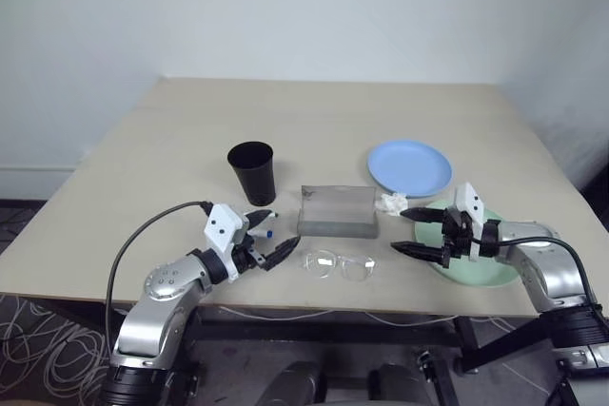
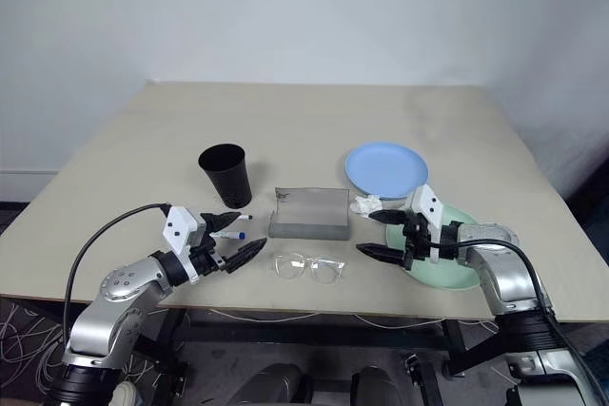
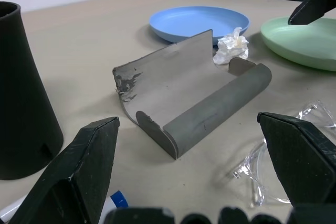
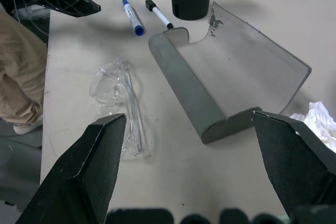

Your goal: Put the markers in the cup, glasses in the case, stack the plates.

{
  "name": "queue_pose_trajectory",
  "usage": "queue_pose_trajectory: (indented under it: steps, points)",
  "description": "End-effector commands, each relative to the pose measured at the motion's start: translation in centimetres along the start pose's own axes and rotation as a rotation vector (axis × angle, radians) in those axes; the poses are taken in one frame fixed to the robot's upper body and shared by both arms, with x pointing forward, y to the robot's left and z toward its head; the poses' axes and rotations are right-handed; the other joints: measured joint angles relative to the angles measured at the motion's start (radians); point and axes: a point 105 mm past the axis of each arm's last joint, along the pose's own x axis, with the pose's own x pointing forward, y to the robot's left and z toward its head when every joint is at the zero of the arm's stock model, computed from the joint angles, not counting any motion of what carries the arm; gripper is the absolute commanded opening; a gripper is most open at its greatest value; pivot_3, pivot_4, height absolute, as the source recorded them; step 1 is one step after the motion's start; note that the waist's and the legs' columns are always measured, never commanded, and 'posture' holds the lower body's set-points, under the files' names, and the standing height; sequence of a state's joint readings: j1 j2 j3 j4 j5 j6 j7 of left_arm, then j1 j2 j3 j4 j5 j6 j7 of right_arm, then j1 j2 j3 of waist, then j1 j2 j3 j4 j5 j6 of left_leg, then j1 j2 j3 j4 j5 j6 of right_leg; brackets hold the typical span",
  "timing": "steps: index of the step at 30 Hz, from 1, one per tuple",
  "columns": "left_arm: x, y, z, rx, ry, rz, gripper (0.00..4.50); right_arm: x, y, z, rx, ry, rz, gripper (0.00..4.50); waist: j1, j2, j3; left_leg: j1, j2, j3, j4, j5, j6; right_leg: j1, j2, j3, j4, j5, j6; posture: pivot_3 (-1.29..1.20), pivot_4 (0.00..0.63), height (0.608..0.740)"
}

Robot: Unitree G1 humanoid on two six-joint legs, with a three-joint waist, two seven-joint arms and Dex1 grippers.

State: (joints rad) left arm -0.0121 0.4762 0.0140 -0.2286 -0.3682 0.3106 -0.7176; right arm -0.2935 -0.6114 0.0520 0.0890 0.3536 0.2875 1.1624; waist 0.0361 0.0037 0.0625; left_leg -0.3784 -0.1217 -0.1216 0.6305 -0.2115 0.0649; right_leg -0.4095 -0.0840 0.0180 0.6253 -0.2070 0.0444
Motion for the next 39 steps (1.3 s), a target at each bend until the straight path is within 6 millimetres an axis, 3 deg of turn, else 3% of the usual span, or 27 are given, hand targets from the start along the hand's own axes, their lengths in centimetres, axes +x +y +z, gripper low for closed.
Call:
queue_pose_trajectory:
  steps: [1,8,16,23,26,29,33,39]
  points:
    - [0.1,-0.2,1.3,0.043,-0.029,-0.018,4.49,0.0,0.0,1.3,-0.044,-0.041,-0.010,4.14,0.000,0.000,0.000,0.000,0.000,0.000,0.000,0.000,0.000,0.000,0.000,0.000,0.000,0.000,0.000,0.00,0.000,0.740]
    - [0.2,-0.6,1.5,0.037,-0.034,-0.030,4.49,0.1,-0.2,1.6,-0.061,-0.044,-0.017,4.14,0.000,0.000,0.000,0.000,0.000,0.000,0.000,0.000,0.000,0.000,0.000,0.000,0.000,0.000,0.000,0.00,0.000,0.740]
    - [0.4,-0.5,1.2,0.028,-0.031,-0.038,4.49,-1.6,-1.6,1.4,-0.065,0.000,-0.134,4.14,0.000,0.000,0.000,0.000,0.000,0.000,0.000,0.000,0.000,0.000,0.000,0.000,0.000,0.000,0.000,0.00,0.000,0.740]
    - [0.6,-0.8,0.8,0.006,-0.039,-0.064,4.49,-3.4,-0.1,0.8,-0.074,0.093,-0.183,4.14,0.009,0.000,0.000,-0.001,0.000,0.000,0.000,0.000,0.000,0.000,0.000,0.000,0.000,0.000,0.000,0.00,0.000,0.740]
    - [1.6,-1.3,0.7,-0.011,-0.048,-0.087,4.49,-4.1,-0.6,0.8,-0.081,0.112,-0.283,4.14,0.011,0.000,0.000,-0.001,0.000,0.000,0.000,0.000,0.000,0.001,-0.001,0.001,0.000,0.000,0.000,0.00,0.000,0.740]
    - [2.1,-1.3,1.0,-0.019,-0.068,-0.107,4.49,-4.0,-0.3,1.3,-0.097,0.107,-0.315,4.14,0.016,-0.001,0.000,-0.001,0.000,0.000,0.001,0.000,0.000,0.001,-0.001,0.000,0.001,0.000,0.000,0.00,0.000,0.740]
    - [3.7,-2.2,1.1,-0.015,-0.079,-0.151,4.49,-3.8,0.7,0.4,-0.188,0.200,-0.364,4.14,0.020,-0.001,0.000,-0.001,0.001,0.000,0.002,0.000,0.000,0.001,-0.001,0.000,0.000,0.000,0.000,0.00,0.000,0.740]
    - [4.2,-2.5,1.0,-0.013,-0.082,-0.169,4.49,-3.4,1.8,-1.4,-0.265,0.306,-0.358,4.14,0.019,-0.001,0.000,-0.003,0.001,0.001,0.002,-0.001,0.001,0.000,-0.001,0.000,-0.001,0.000,0.000,0.00,0.000,0.740]
